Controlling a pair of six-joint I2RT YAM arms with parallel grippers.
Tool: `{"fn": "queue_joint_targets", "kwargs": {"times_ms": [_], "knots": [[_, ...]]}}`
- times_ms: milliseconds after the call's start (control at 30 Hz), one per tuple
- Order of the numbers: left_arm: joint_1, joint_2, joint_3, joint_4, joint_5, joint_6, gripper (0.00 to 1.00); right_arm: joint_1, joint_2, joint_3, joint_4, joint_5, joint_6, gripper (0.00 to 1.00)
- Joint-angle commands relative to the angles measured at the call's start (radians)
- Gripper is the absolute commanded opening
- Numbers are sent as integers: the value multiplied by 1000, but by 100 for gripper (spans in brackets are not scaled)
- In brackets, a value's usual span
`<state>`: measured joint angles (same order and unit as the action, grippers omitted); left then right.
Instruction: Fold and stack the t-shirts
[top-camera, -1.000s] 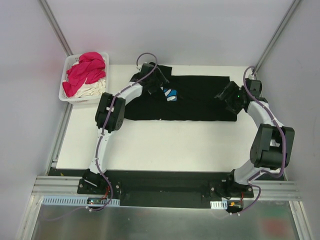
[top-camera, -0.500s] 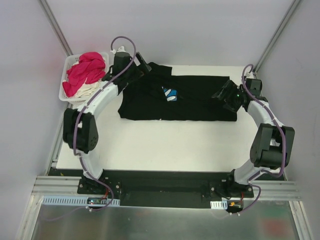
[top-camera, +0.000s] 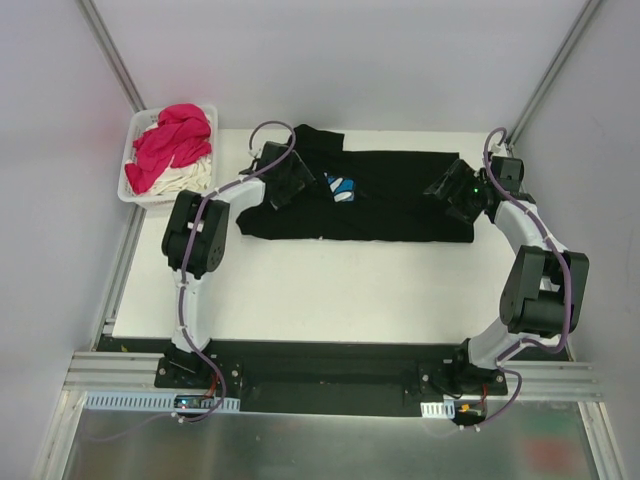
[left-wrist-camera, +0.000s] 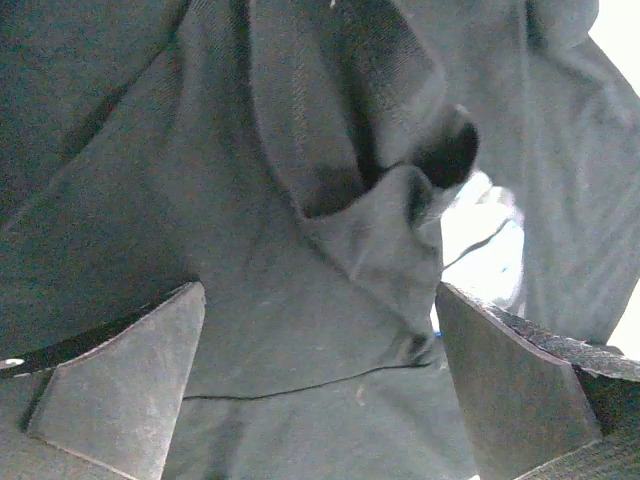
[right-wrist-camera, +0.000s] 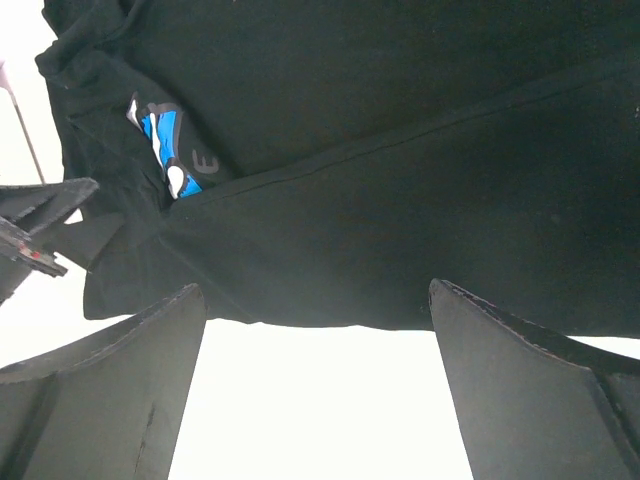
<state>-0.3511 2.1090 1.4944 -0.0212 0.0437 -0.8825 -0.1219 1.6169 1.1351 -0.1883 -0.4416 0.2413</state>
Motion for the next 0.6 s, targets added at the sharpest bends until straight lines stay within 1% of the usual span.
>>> {"fn": "queue_joint_targets", "kwargs": {"times_ms": [0, 133, 400, 500, 567], "knots": [[12, 40, 136, 81, 19, -36, 99, 2, -18, 40, -7, 14, -28, 96], [12, 103, 205, 96, 44, -50, 99, 2, -5, 32, -8, 4, -20, 96], [12, 198, 259, 118, 70, -98, 99, 2, 34, 52, -3, 4, -11, 96], [14, 236, 312, 165, 77, -93, 99, 2, 43, 69, -7, 0, -4, 96], [14, 273, 377, 203, 93, -90, 99, 4, 50, 72, -5, -9, 7, 96]]}}
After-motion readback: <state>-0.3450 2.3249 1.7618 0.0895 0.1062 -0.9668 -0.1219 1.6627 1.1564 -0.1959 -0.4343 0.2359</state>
